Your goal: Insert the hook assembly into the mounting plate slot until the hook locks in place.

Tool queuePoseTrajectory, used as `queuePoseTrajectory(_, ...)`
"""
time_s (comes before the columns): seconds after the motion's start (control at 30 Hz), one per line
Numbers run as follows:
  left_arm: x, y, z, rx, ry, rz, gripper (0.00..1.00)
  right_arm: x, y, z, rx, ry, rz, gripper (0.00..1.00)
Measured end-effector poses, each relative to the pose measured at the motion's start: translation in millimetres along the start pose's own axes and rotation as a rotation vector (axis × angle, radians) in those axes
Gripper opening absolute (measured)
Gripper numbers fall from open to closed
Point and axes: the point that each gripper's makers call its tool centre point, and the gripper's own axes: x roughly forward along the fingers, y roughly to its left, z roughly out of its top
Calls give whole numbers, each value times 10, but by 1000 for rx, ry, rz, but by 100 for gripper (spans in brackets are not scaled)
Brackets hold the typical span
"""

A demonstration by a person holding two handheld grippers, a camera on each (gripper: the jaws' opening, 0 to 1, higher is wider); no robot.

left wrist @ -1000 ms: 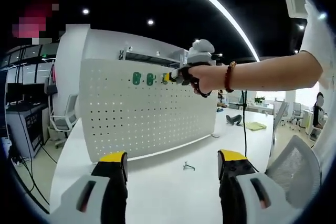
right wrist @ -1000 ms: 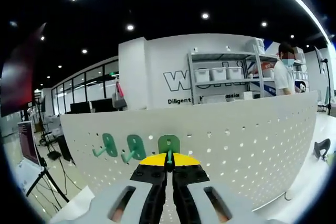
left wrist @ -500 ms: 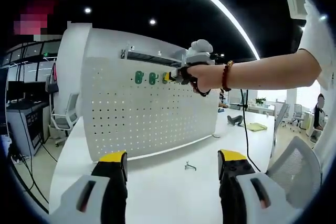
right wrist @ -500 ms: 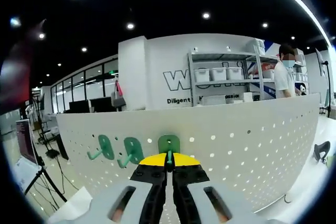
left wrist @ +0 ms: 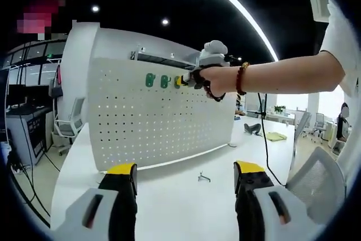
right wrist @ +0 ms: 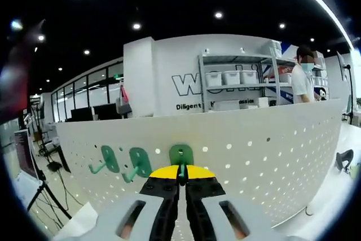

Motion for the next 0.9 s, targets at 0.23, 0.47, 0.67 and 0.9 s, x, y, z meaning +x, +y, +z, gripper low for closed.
queuePoseTrajectory(0.23,29,-36,16,3,0,-15,72,5,70,-11,12,43,61,6)
queuePoseTrajectory(0.47,25,-64,22,2,0,-20,72,-38,54,35,-16,10,50,6)
queuePoseTrajectory(0.67,14,-59,24,5,6,-16,71,-30,96,85,-27,0,75,10)
queuePoseTrajectory(0.9,14,-103,70,14,3,-17,71,-64,114,92,-41,-6,92,11)
